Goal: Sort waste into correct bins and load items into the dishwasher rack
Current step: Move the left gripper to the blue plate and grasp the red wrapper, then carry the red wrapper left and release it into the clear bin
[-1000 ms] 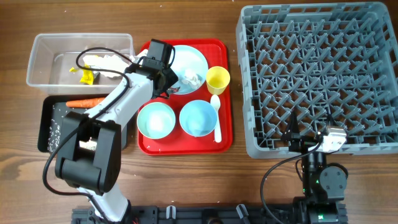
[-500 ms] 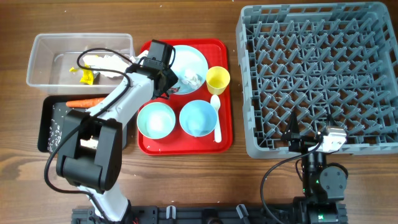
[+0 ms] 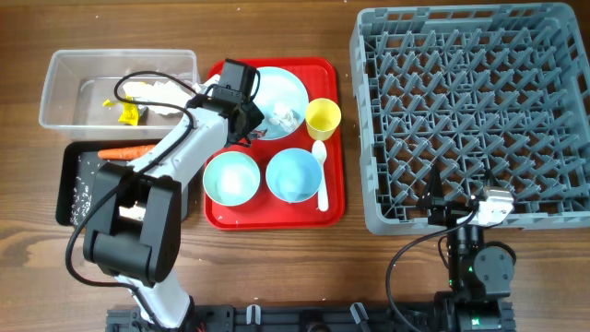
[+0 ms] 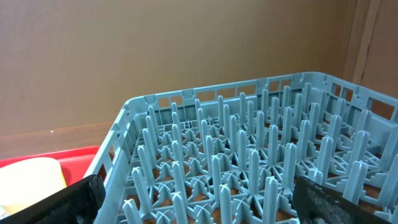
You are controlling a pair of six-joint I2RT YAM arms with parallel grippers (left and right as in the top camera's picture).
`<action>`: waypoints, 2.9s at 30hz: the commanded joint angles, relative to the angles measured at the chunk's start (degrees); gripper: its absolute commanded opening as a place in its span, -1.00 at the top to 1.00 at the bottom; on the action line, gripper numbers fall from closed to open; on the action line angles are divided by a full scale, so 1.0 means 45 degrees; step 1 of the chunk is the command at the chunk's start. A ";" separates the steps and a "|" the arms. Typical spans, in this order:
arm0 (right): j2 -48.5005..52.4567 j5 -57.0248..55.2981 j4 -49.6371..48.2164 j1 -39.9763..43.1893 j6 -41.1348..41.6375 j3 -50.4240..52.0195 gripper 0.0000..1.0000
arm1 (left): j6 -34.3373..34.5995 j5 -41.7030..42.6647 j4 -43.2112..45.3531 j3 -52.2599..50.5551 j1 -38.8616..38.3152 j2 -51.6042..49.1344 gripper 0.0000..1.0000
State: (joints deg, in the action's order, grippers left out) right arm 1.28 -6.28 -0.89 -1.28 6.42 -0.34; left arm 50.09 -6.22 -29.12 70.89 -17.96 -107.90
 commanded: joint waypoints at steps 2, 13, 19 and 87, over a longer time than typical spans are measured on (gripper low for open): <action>0.0024 -0.0126 -0.0049 0.0053 0.0102 0.0010 -1.00 | 0.0019 -0.0311 -0.0058 0.0068 -0.0049 -0.0175 0.33; 0.0024 -0.0126 -0.0049 0.0053 0.0102 0.0010 -0.99 | 0.0019 -0.0316 -0.0097 -0.0039 -0.0049 -0.0180 0.32; 0.0024 -0.0126 -0.0049 0.0053 0.0102 0.0010 -0.99 | 0.0019 -0.0316 0.0151 -0.0194 -0.0044 -0.0180 0.35; 0.0024 -0.0126 -0.0049 0.0053 0.0097 0.0010 -0.99 | -0.1792 -0.0850 0.0986 0.0277 0.8675 0.1787 0.88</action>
State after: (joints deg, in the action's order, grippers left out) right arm 1.28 -6.31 -0.86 -1.28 6.42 -0.34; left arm 43.13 -9.85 -26.59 71.26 19.33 -94.98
